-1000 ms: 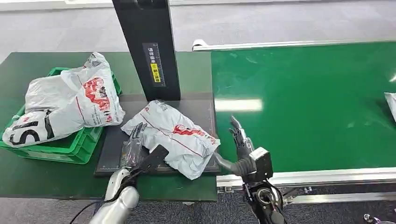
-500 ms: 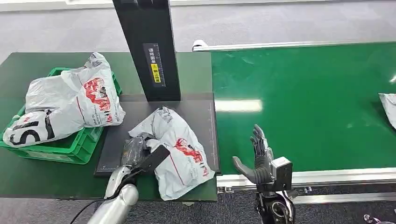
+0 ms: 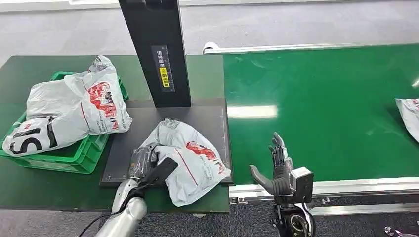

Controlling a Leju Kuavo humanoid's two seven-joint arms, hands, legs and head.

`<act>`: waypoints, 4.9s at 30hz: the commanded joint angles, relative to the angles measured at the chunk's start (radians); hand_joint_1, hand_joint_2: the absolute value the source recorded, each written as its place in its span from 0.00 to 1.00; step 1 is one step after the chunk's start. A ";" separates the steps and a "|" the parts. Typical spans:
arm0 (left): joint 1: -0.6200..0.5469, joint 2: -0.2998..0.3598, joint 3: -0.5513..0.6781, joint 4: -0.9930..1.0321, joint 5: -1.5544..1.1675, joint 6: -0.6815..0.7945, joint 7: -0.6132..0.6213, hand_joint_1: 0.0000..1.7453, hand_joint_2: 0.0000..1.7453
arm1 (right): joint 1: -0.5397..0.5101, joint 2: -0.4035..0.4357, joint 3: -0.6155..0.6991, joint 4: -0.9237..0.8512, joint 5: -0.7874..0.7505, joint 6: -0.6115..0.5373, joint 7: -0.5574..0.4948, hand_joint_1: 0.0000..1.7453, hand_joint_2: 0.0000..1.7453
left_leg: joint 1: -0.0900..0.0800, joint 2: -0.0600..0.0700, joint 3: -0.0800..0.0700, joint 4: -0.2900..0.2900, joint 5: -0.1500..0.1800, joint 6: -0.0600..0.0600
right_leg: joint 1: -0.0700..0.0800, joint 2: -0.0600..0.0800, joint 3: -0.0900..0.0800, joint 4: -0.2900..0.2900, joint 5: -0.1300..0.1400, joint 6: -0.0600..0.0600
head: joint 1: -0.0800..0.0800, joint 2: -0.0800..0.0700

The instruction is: Moved the parcel from conveyor to table for the left to box.

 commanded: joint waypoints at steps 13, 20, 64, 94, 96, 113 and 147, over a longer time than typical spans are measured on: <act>0.136 0.007 0.146 -1.128 -0.354 0.228 -0.327 1.00 1.00 | 0.006 -0.021 -0.016 0.031 -0.048 0.005 -0.053 0.00 1.00 | 0.000 0.001 -0.004 0.000 -0.001 0.000 | 0.000 0.001 -0.004 0.000 0.000 0.000 | 0.000 0.000; 0.064 0.028 0.241 -1.069 -0.374 0.228 -0.327 1.00 1.00 | 0.024 -0.027 -0.011 0.022 -0.062 -0.016 -0.066 0.00 1.00 | 0.000 0.000 -0.003 -0.001 0.000 0.000 | 0.000 0.000 -0.003 -0.001 -0.001 0.000 | 0.000 0.000; -0.815 0.440 0.285 0.580 -0.647 -0.287 0.580 1.00 1.00 | -0.030 0.026 -0.005 0.035 0.011 -0.016 0.001 0.00 1.00 | 0.004 0.007 -0.010 -0.001 0.007 -0.005 | 0.004 0.007 -0.014 0.002 0.008 -0.006 | 0.000 0.000; -0.293 0.477 0.215 -0.038 -0.479 -0.425 0.521 0.00 0.00 | -0.009 0.027 -0.051 0.020 0.039 -0.012 0.000 0.00 1.00 | 0.003 0.009 -0.010 -0.002 0.006 -0.005 | 0.003 0.009 -0.014 0.001 0.007 -0.006 | 0.001 0.000; -0.248 0.469 0.260 -0.124 -0.502 -0.387 0.580 0.00 0.00 | 0.002 0.035 -0.063 0.007 0.044 -0.016 0.008 0.00 1.00 | 0.003 0.007 -0.011 -0.001 0.006 -0.005 | 0.003 0.008 -0.014 0.001 0.007 -0.006 | 0.001 0.000; -0.104 0.035 0.824 -0.766 0.079 0.228 -0.327 0.00 0.00 | 0.006 0.052 -0.047 0.009 0.058 -0.022 0.009 0.00 1.00 | 0.003 0.004 -0.012 0.000 0.006 -0.005 | 0.003 0.006 -0.014 0.001 0.005 -0.005 | 0.001 0.000; 0.127 0.018 -0.155 -0.174 0.665 -0.539 -0.104 0.00 1.00 | 0.145 -0.013 0.081 -0.395 0.169 -0.031 -0.013 0.00 1.00 | 0.001 0.002 -0.009 -0.001 0.003 -0.003 | 0.001 0.002 -0.011 -0.001 0.003 -0.003 | 0.000 0.000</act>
